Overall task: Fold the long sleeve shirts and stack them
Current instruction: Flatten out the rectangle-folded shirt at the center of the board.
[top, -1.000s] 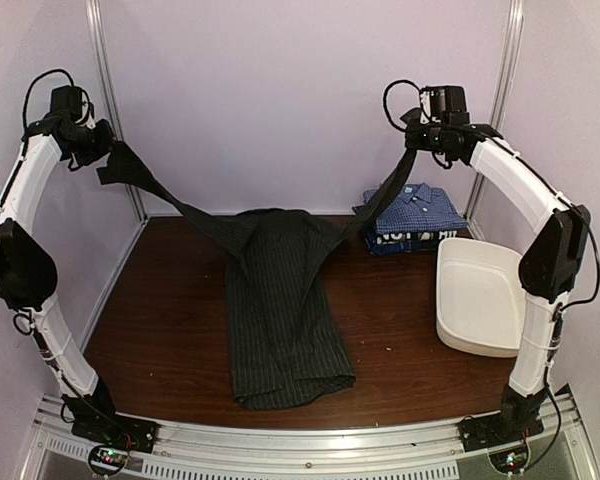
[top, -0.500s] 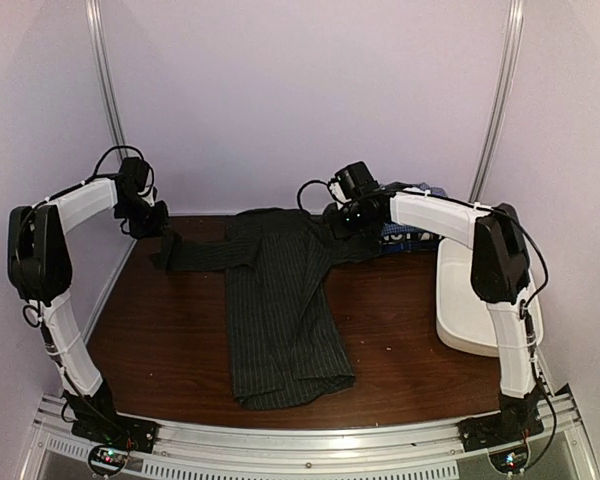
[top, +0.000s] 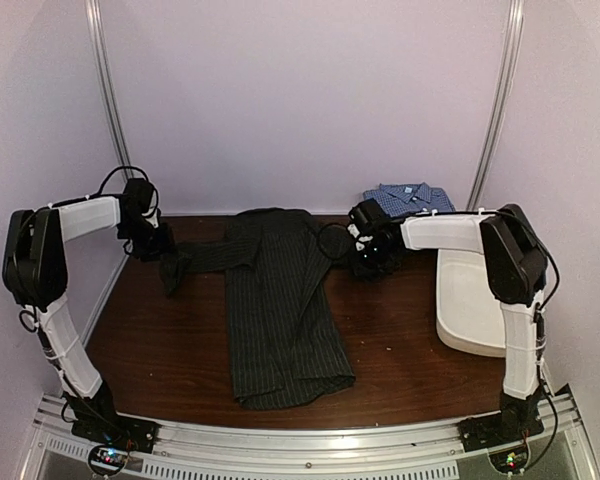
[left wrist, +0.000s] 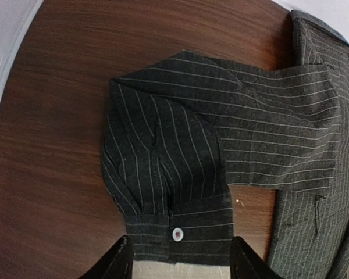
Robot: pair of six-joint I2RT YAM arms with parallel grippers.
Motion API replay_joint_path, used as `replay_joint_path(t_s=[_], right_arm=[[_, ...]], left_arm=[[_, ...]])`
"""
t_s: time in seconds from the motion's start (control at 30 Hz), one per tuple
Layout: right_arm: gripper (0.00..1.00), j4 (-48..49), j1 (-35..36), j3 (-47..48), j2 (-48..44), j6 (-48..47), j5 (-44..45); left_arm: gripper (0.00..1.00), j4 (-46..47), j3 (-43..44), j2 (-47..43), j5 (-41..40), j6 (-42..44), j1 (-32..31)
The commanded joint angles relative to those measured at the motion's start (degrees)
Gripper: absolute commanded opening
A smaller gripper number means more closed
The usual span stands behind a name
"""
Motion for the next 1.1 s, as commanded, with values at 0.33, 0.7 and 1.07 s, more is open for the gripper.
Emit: replay_joint_path(t_s=[0.33, 0.7, 1.07], right_arm=[[0.62, 12.86, 7.15, -11.54, -14.71, 9.78, -9.15], [0.59, 23.32, 8.77, -13.79, -8.75, 19.08, -18.86], [0.58, 28.07, 10.21, -17.22, -6.72, 23.02, -21.50]], left_arm=[[0.68, 11.31, -7.04, -10.64, 4.94, -9.27, -12.39], [0.63, 23.61, -2.75, 3.69, 10.24, -17.96, -18.95], [0.58, 24.99, 4.01, 14.04, 10.51, -20.97, -19.48]])
